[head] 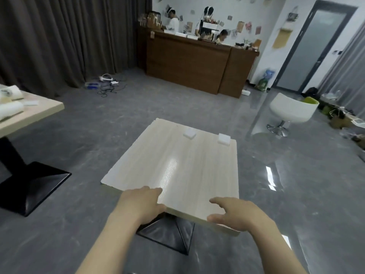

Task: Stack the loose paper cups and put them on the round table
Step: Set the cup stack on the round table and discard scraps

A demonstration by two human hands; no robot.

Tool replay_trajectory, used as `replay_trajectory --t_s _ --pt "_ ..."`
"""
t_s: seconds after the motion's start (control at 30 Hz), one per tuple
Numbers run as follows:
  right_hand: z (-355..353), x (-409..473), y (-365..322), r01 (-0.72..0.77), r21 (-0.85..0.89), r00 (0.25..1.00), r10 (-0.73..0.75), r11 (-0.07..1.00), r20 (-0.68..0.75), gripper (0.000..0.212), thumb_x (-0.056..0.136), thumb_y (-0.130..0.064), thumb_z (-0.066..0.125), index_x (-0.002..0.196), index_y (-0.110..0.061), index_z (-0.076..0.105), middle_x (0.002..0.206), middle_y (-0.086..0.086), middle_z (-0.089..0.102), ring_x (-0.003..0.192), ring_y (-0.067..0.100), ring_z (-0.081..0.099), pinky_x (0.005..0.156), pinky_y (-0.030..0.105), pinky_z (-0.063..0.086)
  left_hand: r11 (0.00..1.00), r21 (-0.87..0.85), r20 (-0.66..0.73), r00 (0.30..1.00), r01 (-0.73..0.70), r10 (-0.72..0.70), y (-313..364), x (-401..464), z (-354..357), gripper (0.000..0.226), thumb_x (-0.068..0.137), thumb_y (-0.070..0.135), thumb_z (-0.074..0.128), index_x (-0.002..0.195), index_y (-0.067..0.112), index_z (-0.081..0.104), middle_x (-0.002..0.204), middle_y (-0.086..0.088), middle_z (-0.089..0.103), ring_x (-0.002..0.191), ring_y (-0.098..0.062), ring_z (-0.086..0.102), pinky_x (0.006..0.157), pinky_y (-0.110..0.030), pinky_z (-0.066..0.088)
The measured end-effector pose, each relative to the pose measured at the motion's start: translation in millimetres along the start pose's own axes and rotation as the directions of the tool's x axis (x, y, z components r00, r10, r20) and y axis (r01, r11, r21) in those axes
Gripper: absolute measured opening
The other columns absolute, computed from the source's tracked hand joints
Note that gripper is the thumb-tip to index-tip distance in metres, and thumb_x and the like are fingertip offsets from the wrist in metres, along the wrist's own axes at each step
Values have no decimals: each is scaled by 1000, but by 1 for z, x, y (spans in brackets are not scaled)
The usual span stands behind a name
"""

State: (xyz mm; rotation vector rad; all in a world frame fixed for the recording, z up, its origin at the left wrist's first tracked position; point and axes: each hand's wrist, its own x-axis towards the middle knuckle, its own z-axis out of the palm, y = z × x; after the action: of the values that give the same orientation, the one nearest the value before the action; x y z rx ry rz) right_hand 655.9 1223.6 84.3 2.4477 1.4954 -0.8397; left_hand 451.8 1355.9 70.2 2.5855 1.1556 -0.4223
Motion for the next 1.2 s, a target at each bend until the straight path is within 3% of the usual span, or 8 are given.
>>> replay_trajectory --t_s 0.33,0.47,0.6,0.73,0.9,1.2 --pt "-69 165 16 -97 32 994 99 995 -46 67 93 -55 45 149 -43 12 149 -7 34 126 15 48 94 31 41 990 64 -5 992 -128 128 -23 205 -59 61 100 48 35 152 31 9 145 -3 35 116 -23 54 85 -33 41" --pt "-90 234 27 -152 75 973 162 986 -164 66 96 -50 44 150 -41 8 154 -6 26 131 15 41 94 33 42 972 151 19 983 -181 180 -26 291 -78 62 100 46 37 153 29 9 148 -7 31 121 -26 51 85 -34 40" --pt "-101 296 51 -225 73 954 235 972 -187 67 97 -48 43 151 -39 5 158 -2 18 138 19 33 97 37 42 960 192 70 978 -206 196 -16 374 -83 63 100 44 38 153 28 8 152 -9 24 126 -28 46 88 -37 41" --pt "-121 363 87 -250 74 936 260 965 -237 67 96 -50 43 151 -39 6 160 0 11 141 21 26 98 40 41 963 164 21 977 -214 214 -3 454 -76 64 100 40 41 153 31 6 155 -9 17 128 -28 40 88 -38 41" --pt "-143 445 139 -270 97 932 285 958 -223 70 94 -55 44 150 -42 5 161 0 -1 146 25 10 101 45 40 970 94 28 975 -223 221 4 537 -57 64 99 41 41 152 39 4 160 -6 -2 136 -28 30 94 -39 40" --pt "-145 557 207 -428 45 896 430 903 -107 72 90 -69 30 145 -50 -13 158 1 -23 146 40 -3 111 57 27 936 238 88 965 -260 246 12 639 -30 65 97 59 31 150 45 -5 160 -2 -20 146 -33 8 108 -53 29"
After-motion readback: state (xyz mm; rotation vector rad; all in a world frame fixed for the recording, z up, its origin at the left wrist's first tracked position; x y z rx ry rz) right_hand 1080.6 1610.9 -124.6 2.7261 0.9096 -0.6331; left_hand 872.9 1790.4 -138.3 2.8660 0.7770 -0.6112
